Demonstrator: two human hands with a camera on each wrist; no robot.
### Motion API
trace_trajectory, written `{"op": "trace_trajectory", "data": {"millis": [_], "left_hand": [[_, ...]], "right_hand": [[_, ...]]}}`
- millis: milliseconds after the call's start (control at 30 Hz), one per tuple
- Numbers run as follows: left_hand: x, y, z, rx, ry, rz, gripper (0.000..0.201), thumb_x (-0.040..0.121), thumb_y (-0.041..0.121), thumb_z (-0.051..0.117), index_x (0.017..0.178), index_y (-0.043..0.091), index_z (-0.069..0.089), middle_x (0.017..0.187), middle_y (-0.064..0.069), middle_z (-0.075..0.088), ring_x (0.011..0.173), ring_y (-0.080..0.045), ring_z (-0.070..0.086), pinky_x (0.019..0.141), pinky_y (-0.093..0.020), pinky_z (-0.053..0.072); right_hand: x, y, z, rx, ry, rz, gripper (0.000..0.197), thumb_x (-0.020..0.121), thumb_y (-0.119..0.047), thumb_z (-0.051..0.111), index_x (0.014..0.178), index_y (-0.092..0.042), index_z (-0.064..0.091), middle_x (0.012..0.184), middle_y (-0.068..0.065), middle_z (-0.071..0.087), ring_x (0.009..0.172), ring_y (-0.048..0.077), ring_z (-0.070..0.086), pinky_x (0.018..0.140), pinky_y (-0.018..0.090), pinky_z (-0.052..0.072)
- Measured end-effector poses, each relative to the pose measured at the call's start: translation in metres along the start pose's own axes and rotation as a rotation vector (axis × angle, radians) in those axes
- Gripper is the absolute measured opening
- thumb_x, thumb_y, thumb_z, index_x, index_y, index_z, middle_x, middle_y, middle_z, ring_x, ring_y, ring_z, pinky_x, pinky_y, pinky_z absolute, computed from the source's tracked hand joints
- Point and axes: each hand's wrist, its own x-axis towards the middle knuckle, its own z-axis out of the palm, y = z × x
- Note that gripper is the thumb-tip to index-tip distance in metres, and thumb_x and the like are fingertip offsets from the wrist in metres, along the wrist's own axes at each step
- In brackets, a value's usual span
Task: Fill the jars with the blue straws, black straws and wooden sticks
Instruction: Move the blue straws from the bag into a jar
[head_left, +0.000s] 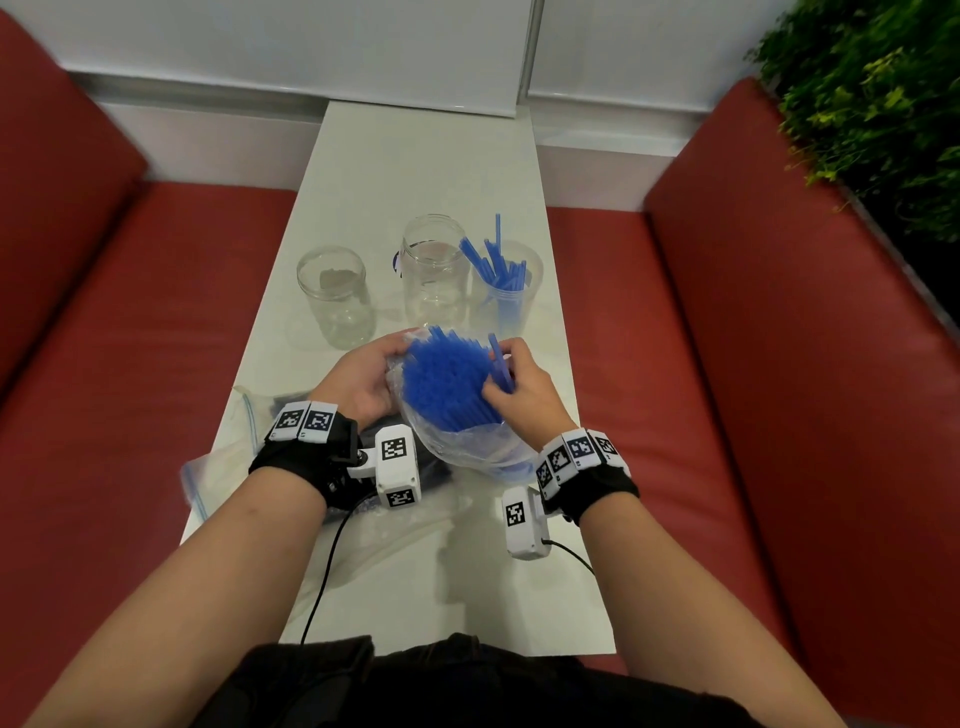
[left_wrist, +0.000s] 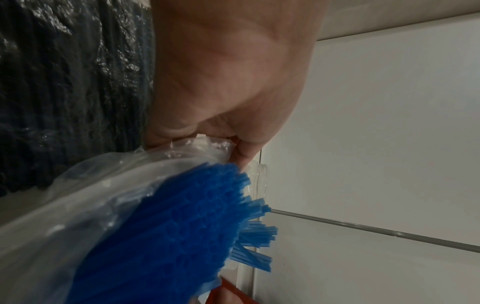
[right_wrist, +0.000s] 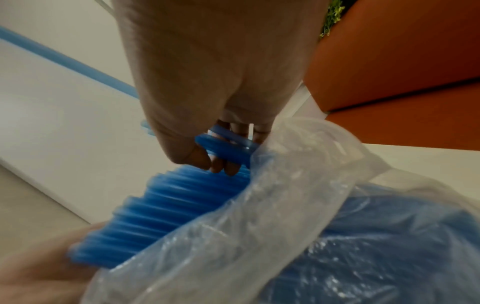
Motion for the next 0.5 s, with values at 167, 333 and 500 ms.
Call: {"op": "trace_trajectory", "data": {"millis": [167,333,500], "left_hand": [[-0.001,0.001,0.001,0.017,0.014,0.007,0.039,0.093,0.013,0.055,0.132,0.011,0.059,0.129,-0.015,0.063,0.119,-0.032,0.059,0.100,-0.051,0.047],[-0.001,0.001,-0.003,-0.011,0.025,-0.003,0.037,0.093,0.013,0.055,0.130,0.012,0.061,0.127,-0.014,0.064,0.118,-0.032,0.061,0.103,-0.053,0.044],[-0.003,0.003,-0.001,-0.021,0.018,0.022,0.031,0.094,0.011,0.051,0.121,0.013,0.067,0.122,-0.014,0.067,0.106,-0.030,0.067,0.087,-0.047,0.055]], "right_hand": [[0.000,0.011,0.004,-0.139,-0.074,0.062,0.027,0.084,-0.003,0.063,0.108,-0.010,0.054,0.090,-0.004,0.051,0.078,0.012,0.049,0.072,0.025,0.038],[0.006,0.007,0.000,-0.233,-0.099,-0.002,0.021,0.090,-0.011,0.066,0.082,-0.021,0.049,0.081,-0.002,0.053,0.072,0.014,0.050,0.068,0.030,0.037],[0.015,-0.010,-0.008,-0.073,-0.023,-0.018,0.016,0.094,-0.019,0.061,0.100,-0.025,0.046,0.086,-0.004,0.060,0.071,0.002,0.055,0.058,0.012,0.039]]}}
